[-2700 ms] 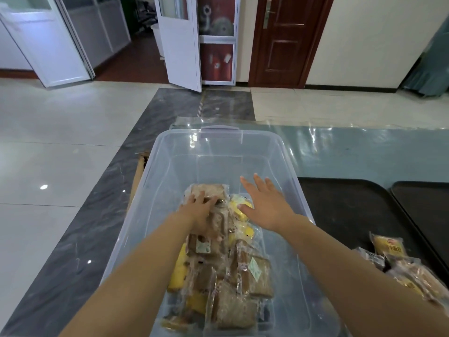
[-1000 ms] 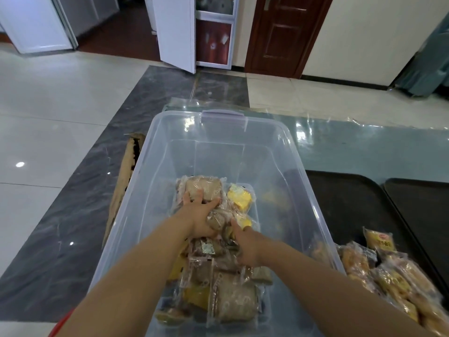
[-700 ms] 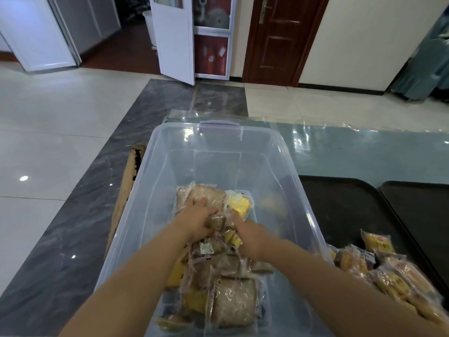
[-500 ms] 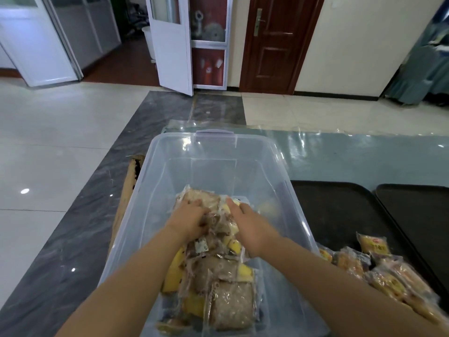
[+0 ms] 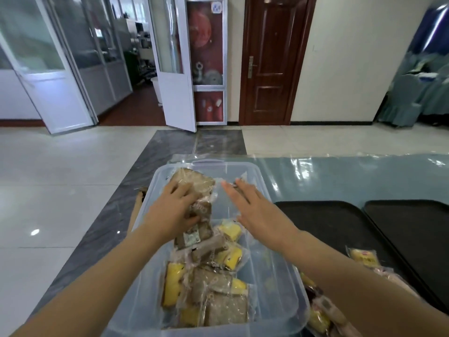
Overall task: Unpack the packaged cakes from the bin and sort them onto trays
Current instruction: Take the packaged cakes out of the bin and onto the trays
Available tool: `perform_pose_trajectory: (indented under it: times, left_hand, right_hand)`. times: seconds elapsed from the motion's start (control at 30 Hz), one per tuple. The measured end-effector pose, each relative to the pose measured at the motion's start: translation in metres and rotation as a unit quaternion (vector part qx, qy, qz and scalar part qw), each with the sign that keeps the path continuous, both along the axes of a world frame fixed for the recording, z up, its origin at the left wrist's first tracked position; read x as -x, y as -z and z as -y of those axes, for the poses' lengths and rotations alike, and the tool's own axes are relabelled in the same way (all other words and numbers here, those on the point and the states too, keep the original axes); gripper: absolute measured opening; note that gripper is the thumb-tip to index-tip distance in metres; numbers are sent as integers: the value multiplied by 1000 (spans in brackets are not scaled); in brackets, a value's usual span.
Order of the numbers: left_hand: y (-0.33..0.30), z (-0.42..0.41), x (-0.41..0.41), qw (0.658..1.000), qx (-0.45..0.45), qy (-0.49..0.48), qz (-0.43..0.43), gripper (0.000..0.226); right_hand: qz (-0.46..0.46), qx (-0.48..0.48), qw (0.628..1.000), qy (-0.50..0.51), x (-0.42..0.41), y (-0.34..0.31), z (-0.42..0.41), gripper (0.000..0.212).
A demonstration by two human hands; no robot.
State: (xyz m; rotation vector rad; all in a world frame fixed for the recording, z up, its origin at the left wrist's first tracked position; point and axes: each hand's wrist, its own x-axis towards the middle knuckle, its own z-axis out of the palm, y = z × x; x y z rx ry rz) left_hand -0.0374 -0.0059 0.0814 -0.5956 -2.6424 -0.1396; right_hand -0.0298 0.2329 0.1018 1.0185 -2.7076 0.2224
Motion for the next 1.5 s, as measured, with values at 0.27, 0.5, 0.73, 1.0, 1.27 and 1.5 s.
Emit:
perform_pose_trajectory:
  times: [0.27, 0.5, 0.73, 1.0, 1.27, 1.5]
  left_hand:
    - [-86, -79, -34, 996, 9, 6, -90, 62]
    - [-97, -229, -42, 995, 16, 57, -86, 64]
    - [-18, -420, -30, 991, -5, 129, 28, 61]
    - [89, -614, -35, 972, 6, 159, 173, 64]
    - [167, -712, -20, 949, 34, 146, 278, 69]
    - [211, -742, -13, 915, 66, 138, 373, 69]
  right_hand:
    - [-37, 79, 996, 4, -28, -68, -71, 89]
    - [-25, 56, 996, 70, -52, -63, -208, 90]
    - [29, -14, 988, 153, -69, 4, -395, 86]
    - [150, -82, 956, 239, -78, 112, -578, 85]
    - [259, -111, 910, 303, -70, 178, -667, 107]
    - [314, -146, 880, 326, -57, 232, -692, 82]
